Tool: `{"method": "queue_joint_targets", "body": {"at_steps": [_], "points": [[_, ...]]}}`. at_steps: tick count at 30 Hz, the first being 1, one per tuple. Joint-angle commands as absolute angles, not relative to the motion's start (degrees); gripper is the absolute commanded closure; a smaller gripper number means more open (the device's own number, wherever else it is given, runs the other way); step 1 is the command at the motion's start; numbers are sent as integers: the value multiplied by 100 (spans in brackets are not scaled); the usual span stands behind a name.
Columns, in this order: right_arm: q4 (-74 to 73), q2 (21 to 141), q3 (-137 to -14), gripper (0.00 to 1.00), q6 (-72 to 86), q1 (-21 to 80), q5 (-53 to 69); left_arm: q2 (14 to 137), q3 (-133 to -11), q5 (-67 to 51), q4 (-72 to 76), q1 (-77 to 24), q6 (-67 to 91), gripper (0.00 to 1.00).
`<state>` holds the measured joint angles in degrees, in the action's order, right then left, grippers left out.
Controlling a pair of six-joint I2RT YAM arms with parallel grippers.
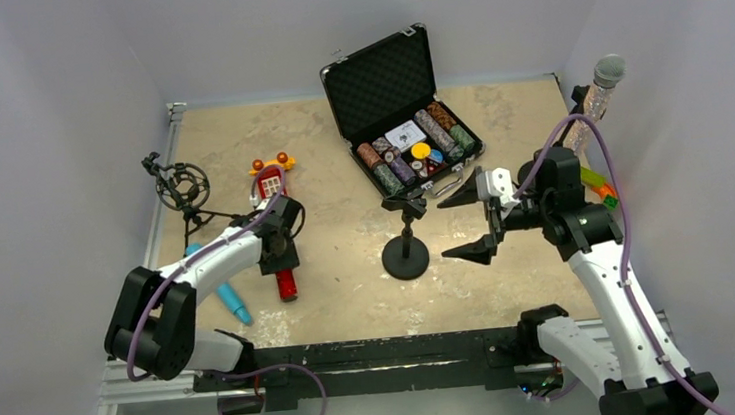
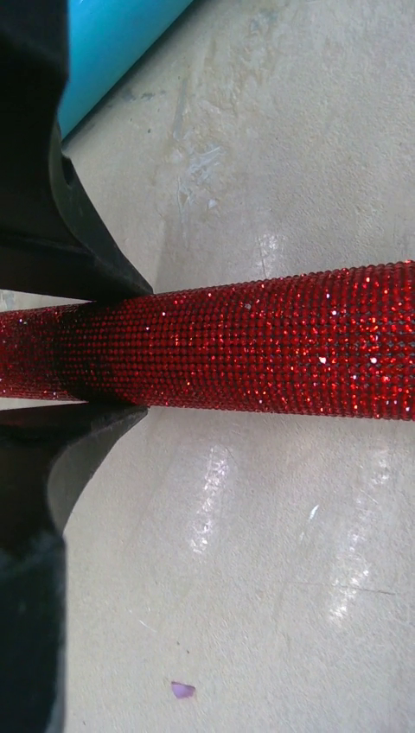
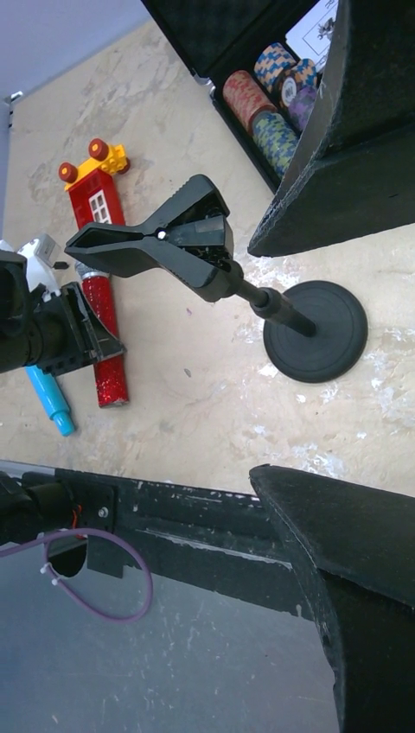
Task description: Attach the microphones to the stand
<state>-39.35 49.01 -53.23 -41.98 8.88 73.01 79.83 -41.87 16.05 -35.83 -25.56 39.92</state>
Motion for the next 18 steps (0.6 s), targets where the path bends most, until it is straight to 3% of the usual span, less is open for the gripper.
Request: {"method": "queue_joint_targets", "body": {"at_steps": [1,5,8,14,18], "points": [[-3825,4816,-5282,6,-4152,783,7587,7826,-4144,1515,-3512,-2549,4175,73],[-4135,4846,-5422,6,-4333,765,7690,7413,-4036,1229,-3402,-2549,4031,92],[-4667,5019,-5800,7,-4640,762,7607,6784,-3933,664,-3145,-2565,3757,100],[-6614,5780,-7272,8,-5612,761,7229,5241,-3793,-693,-2325,-2584,3170,100],[-7045,6123,-7982,8,-5460,785,7255,4522,-3842,-1601,-1493,-2593,2919,100]]}}
